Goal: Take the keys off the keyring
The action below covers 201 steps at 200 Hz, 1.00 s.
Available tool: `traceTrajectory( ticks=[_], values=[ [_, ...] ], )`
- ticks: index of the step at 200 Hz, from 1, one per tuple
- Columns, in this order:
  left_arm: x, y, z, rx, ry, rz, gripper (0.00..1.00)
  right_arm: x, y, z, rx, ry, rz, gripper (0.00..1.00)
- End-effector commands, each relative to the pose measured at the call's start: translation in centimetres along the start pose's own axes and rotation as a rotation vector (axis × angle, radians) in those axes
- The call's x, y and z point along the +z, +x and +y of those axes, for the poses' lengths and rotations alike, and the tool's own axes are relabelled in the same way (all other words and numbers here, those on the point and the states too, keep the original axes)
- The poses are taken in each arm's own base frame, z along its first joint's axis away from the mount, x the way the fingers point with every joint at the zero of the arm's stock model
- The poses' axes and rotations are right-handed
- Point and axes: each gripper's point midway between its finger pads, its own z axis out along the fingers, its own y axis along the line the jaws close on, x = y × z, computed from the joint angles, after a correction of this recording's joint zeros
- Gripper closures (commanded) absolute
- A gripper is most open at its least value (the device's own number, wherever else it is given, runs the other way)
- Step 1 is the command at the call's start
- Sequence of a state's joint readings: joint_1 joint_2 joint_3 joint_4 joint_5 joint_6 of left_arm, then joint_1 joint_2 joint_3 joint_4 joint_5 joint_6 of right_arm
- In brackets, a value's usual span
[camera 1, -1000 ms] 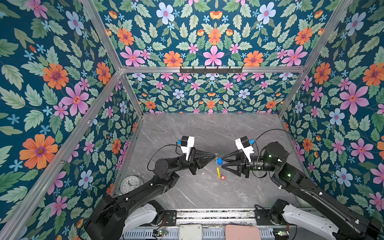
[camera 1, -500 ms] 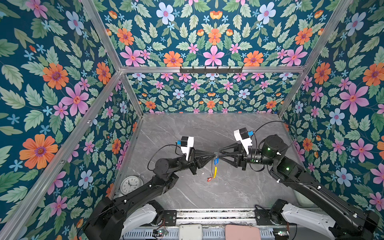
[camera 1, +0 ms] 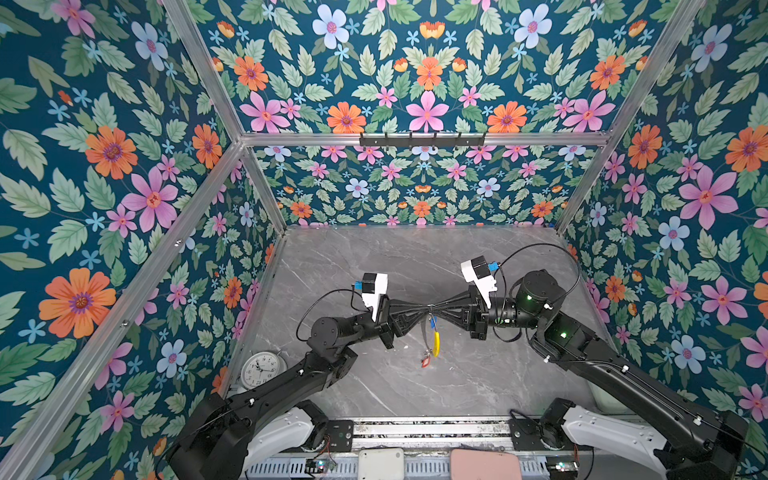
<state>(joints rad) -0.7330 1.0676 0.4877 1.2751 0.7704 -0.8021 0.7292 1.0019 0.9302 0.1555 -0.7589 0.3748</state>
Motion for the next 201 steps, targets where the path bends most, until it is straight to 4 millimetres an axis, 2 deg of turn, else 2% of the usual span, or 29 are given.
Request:
traceTrajectory(
  ticks=[1, 27, 47, 73, 146, 201],
  values=[
    [-0.1, -0.7, -0.7, 0.039, 0.021, -0.027, 1.0, 0.0, -0.5, 0.3, -0.015, -0.012, -0.019, 1.0],
    [0.0, -0.6, -0.7, 0.023, 0.021, -0.014, 1.0, -0.2, -0.2, 0.1, -0.015, 0.01, -0.005, 1.0],
    [0.0, -0.3, -0.6, 0.005, 0.012, 0.009, 0.79, -0.4, 0.3, 0.0, -0.023, 0.029, 0.03, 1.0],
    [-0.1, 0.3, -0.7, -0.022, 0.002, 0.051, 0.7, -0.8, 1.0, 0.0, -0.038, 0.051, 0.09, 1.0],
    [0.2, 2.5, 0.5, -0.085, -0.105, 0.279, 0.64, -1.7, 2.0, -0.1, -0.054, 0.078, 0.207, 1.0],
    [0.4, 3.4, 1.4, -0.114, -0.158, 0.383, 0.65, -1.5, 2.0, 0.1, -0.044, 0.056, 0.235, 1.0]
  ],
)
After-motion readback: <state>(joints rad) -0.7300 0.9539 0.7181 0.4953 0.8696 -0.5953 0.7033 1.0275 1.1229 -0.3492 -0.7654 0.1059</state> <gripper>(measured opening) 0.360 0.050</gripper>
